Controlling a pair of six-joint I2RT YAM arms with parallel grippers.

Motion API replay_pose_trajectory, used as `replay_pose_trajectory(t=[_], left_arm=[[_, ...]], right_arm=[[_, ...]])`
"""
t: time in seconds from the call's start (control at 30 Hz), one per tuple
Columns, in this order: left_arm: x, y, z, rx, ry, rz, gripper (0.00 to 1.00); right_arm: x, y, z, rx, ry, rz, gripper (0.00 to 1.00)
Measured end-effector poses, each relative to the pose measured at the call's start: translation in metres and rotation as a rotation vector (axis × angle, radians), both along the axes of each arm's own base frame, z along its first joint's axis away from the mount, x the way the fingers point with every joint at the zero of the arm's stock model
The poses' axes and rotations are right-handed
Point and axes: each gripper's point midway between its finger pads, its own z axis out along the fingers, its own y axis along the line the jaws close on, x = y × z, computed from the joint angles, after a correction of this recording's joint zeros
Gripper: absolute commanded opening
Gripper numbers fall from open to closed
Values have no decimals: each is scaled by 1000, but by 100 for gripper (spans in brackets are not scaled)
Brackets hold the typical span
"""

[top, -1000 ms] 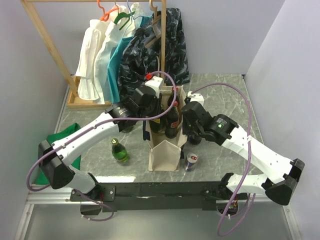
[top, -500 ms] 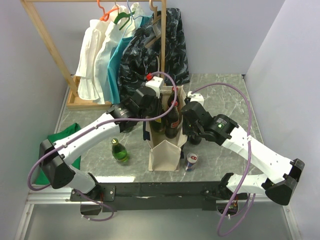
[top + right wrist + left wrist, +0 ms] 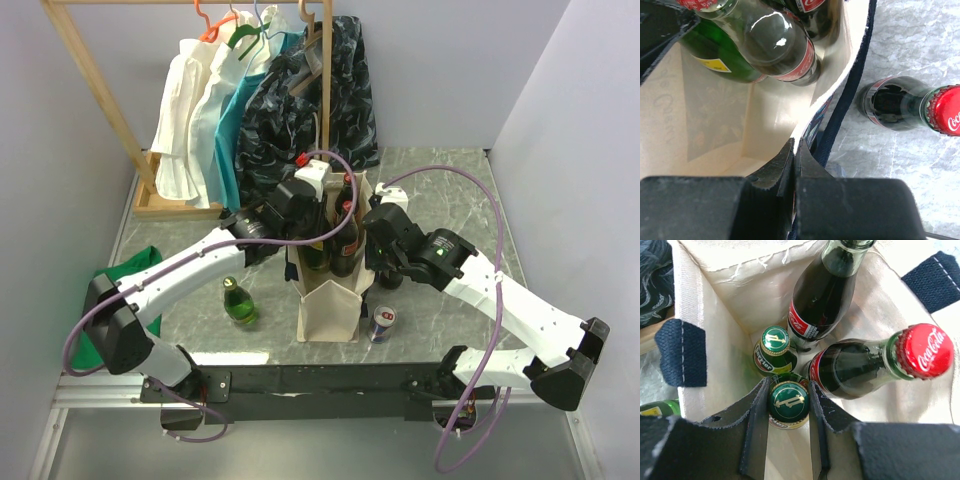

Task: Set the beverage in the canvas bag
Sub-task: Place the drink in the canvas bag.

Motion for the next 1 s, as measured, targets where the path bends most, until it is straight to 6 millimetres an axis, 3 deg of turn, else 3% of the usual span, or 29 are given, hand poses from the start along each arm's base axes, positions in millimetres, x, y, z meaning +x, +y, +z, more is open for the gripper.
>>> replay_pose_trajectory(t=[0.57,1.0], left_arm=[[2,-4,-17,10,17,-2,1],[-6,-2,-46,16,80,7,1]], right_arm=[[0,0,0,-1,-1,-1,0],[0,-1,0,-7,-3,5,0]])
